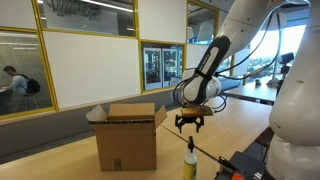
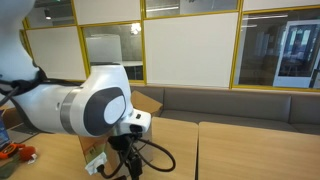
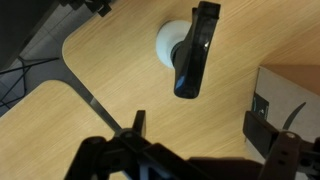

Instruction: Pick up the plastics and put them in the box

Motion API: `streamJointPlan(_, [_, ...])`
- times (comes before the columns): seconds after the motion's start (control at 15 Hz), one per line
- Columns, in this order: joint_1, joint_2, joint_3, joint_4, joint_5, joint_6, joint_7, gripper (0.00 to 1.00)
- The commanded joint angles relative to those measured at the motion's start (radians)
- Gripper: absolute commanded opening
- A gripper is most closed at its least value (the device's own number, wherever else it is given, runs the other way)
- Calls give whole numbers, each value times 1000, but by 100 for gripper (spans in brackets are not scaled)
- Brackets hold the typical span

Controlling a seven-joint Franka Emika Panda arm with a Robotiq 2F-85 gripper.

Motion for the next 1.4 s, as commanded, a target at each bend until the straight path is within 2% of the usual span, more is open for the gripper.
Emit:
streamJointPlan(0.0, [8,79,4,1,51,80,-3,100])
streamJointPlan(0.53, [73,143,16,3,241,143,-86,100])
streamJointPlan(1.07, [91,130,2,5,218,102,-58,100])
streamJointPlan(1.33, [86,126,-8,6,195,36,-54,100])
